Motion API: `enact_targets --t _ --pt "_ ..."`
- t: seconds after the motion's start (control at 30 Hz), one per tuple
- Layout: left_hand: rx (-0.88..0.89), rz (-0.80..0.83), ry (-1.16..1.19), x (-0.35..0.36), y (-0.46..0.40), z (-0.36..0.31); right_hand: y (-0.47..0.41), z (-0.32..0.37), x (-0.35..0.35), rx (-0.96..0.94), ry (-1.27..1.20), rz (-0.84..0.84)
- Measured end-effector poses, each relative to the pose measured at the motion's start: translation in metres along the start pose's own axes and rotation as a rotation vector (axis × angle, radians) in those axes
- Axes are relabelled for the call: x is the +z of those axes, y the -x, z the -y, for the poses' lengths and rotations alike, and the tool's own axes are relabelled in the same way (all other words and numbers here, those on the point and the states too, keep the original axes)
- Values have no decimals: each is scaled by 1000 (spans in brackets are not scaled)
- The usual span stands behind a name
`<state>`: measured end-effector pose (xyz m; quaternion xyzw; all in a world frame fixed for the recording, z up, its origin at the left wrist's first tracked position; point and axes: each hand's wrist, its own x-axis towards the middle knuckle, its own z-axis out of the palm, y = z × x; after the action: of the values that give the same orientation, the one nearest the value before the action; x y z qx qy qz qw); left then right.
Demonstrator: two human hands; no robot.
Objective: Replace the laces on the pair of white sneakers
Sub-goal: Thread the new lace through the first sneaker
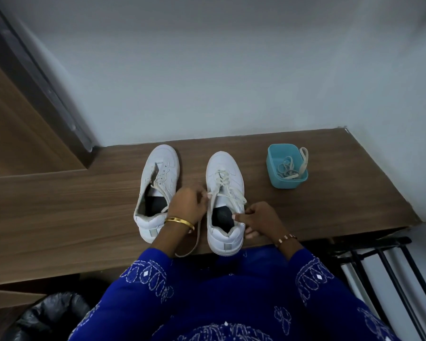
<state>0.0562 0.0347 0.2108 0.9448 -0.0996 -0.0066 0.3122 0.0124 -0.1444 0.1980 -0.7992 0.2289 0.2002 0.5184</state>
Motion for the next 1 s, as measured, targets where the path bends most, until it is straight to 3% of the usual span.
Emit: enact_targets --t 0.13,0.2,0.27,0.37,0.57,0.7,0.73,0.9,1.0 --pt "-143 -294 328 -14 -1 8 0 -1 1 -11 -45 -53" --pt "-292 -428 754 -22 -5 13 0 -3 0 -4 -83 -50" --pt "-383 -472 1164 -31 -7 13 0 -3 -2 -7 -92 -30" --pt "-441 -402 1376 -39 -4 6 0 -2 -4 -12 -74 -34" --pt "-538 -153 1208 -12 0 22 2 -1 -4 2 -107 -37" --pt "-684 372 778 -14 3 10 2 0 -4 22 -119 -27" --pt "-687 438 663 -13 4 7 2 1 -4 22 -116 -26" --pt "-272 296 93 0 -1 -5 3 1 -4 29 -110 -26" --pt "-180 192 -29 -2 -3 -10 2 0 -3 24 -107 -21"
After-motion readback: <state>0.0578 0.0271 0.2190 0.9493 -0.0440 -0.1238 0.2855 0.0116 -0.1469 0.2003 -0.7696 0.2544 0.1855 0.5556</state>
